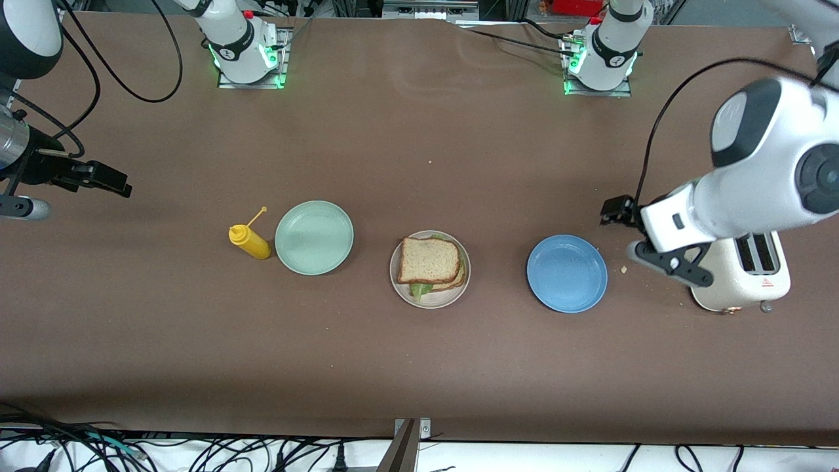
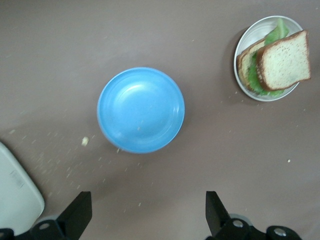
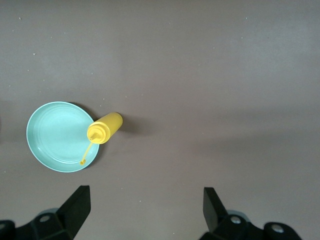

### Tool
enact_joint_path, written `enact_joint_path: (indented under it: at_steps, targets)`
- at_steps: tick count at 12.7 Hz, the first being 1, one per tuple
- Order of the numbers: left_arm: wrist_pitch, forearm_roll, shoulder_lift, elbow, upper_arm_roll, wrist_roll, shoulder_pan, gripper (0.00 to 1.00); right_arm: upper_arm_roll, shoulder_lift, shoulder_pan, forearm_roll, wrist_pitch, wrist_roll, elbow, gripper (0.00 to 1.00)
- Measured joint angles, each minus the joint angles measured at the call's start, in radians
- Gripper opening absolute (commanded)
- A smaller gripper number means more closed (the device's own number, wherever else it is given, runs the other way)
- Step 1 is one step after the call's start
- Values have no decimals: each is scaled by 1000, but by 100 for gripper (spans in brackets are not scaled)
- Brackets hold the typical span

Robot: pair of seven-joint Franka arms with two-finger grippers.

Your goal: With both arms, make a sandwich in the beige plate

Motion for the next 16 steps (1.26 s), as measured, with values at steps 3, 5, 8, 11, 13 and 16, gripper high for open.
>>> enact_joint_path:
  at_steps: [3, 5, 8, 11, 13, 16]
  targets:
    - [-50, 7, -84, -1, 10, -9, 49, 100, 0, 0, 0, 0, 0, 0, 0, 100]
    - [-64, 7, -113, -1, 10, -8, 99, 100, 0, 0, 0, 0, 1, 0, 0, 100]
    - [-64, 8, -118, -1, 11, -7, 112, 100, 0, 0, -1, 0, 1, 0, 0, 100]
    - [-63, -72, -137, -17, 146, -13, 15, 100, -1, 0, -2, 0, 1, -1, 0, 100]
    - [-32, -120, -190, -98, 225, -13, -19, 100, -1, 0, -2, 0, 1, -1, 0, 100]
    - [33, -48, -328, -243, 265, -13, -70, 100, -2, 1, -3, 0, 1, -1, 0, 100]
